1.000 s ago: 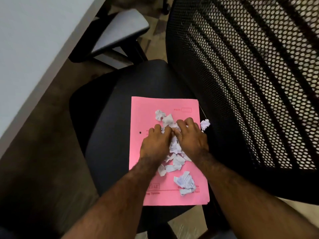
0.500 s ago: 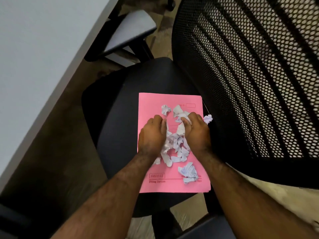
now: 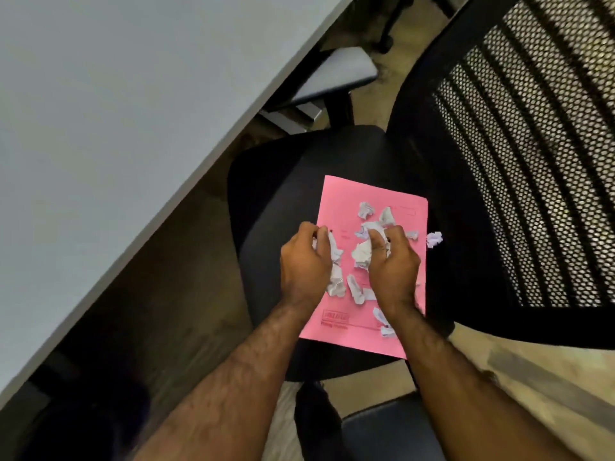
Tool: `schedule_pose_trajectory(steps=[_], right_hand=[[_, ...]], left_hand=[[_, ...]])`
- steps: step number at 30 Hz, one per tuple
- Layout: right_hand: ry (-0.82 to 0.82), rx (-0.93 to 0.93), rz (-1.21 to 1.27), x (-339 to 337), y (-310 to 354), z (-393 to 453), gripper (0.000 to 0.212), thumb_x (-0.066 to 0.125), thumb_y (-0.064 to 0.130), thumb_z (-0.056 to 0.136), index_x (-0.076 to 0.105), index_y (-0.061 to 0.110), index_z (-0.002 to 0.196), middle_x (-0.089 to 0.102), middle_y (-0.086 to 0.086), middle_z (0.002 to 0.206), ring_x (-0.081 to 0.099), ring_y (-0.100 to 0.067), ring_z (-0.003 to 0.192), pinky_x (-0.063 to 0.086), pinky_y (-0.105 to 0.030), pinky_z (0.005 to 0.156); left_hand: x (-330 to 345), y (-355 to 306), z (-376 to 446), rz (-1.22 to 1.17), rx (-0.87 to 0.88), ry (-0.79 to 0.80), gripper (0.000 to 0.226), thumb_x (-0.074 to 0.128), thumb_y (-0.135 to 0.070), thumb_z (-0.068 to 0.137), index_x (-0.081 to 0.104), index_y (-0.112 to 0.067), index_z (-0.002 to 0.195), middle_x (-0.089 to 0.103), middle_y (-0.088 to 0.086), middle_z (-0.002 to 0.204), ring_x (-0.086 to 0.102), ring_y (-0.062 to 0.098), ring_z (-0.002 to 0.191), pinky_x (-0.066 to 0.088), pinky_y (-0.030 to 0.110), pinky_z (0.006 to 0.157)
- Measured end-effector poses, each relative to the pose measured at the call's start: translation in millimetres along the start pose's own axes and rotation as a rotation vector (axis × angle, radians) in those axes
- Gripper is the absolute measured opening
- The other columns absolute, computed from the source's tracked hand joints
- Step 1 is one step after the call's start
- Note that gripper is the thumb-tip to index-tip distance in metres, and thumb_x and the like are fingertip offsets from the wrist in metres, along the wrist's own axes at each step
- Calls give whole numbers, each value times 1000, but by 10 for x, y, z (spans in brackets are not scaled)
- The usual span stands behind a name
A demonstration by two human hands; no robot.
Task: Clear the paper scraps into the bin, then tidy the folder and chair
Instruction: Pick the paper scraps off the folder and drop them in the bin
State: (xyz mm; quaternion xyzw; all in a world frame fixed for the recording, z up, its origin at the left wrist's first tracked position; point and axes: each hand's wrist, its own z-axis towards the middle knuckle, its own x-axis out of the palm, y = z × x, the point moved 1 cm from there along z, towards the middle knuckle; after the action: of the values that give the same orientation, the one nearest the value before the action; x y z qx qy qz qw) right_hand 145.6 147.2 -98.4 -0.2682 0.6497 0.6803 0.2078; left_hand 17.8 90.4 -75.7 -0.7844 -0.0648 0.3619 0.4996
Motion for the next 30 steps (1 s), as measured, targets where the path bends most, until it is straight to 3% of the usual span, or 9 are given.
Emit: schedule_pose_trajectory(steps=[3, 5, 9, 20, 23, 25, 26, 28, 30], right_hand=[[61, -51, -7, 157, 230, -268, 18, 54, 26, 96, 47, 17, 82, 56, 0, 75, 52, -16, 68, 32, -10, 54], [100, -110, 3, 281, 408, -499, 20, 55, 25, 95, 46, 17, 81, 54, -3, 73, 49, -18, 66, 29, -13, 52], [195, -212, -1, 600, 789, -1074, 24, 55, 28, 95, 48, 12, 79, 53, -4, 69, 47, -22, 63, 29, -27, 55], [586, -288, 149, 2092, 1585, -3441, 22, 60, 29, 91, 52, 14, 78, 55, 1, 64, 50, -4, 54, 34, -2, 50], [722, -317, 108, 2580, 1621, -4141, 20, 60, 28, 91, 51, 17, 78, 57, 0, 66, 53, -4, 56, 36, -6, 48], [800, -297, 49, 2920, 1561, -4564, 20, 61, 24, 91, 58, 8, 80, 62, -7, 72, 55, -14, 58, 42, -17, 50], [833, -268, 27, 3097, 1526, -4753, 18, 61, 20, 91, 62, 3, 85, 64, -11, 76, 54, -14, 58, 44, -15, 49], [915, -236, 47, 3456, 1465, -5106, 15, 62, 14, 90, 66, 1, 95, 67, -11, 85, 56, -11, 64, 43, -5, 54], [1031, -200, 98, 3834, 1369, -5410, 20, 61, 22, 92, 66, 6, 102, 69, -11, 94, 64, -19, 81, 51, -18, 71]], left_hand=[[-290, 124, -192, -12, -20, -90, 19, 49, -30, 98, 51, -18, 83, 59, -9, 71, 60, 6, 62, 42, 10, 50], [-544, 256, -348, 4, -31, -178, 20, 51, -29, 97, 55, -14, 84, 57, -6, 68, 55, 6, 59, 37, 10, 48], [-1140, 665, -723, -54, -88, -304, 24, 52, -27, 97, 57, -7, 84, 60, 7, 71, 57, 21, 64, 47, 34, 56], [-3011, 2663, -2099, -40, -407, -636, 22, 50, -33, 96, 58, -14, 88, 65, 9, 76, 64, 26, 68, 56, 42, 57], [-3364, 3311, -2476, -37, -511, -712, 21, 51, -29, 96, 59, -13, 85, 65, 7, 74, 62, 22, 63, 51, 31, 53], [-3553, 3767, -2700, 6, -596, -762, 23, 54, -22, 94, 64, -5, 82, 67, 13, 73, 59, 22, 60, 44, 25, 54], [-3635, 3996, -2785, 25, -635, -780, 24, 55, -19, 93, 65, 0, 82, 68, 18, 75, 61, 27, 61, 46, 26, 56], [-3764, 4470, -2900, 75, -645, -808, 23, 55, -18, 94, 68, 1, 94, 70, 21, 87, 66, 31, 75, 47, 26, 67], [-3838, 4951, -2922, 155, -680, -756, 27, 48, -21, 98, 63, -4, 112, 67, 18, 107, 64, 33, 98, 44, 28, 81]])
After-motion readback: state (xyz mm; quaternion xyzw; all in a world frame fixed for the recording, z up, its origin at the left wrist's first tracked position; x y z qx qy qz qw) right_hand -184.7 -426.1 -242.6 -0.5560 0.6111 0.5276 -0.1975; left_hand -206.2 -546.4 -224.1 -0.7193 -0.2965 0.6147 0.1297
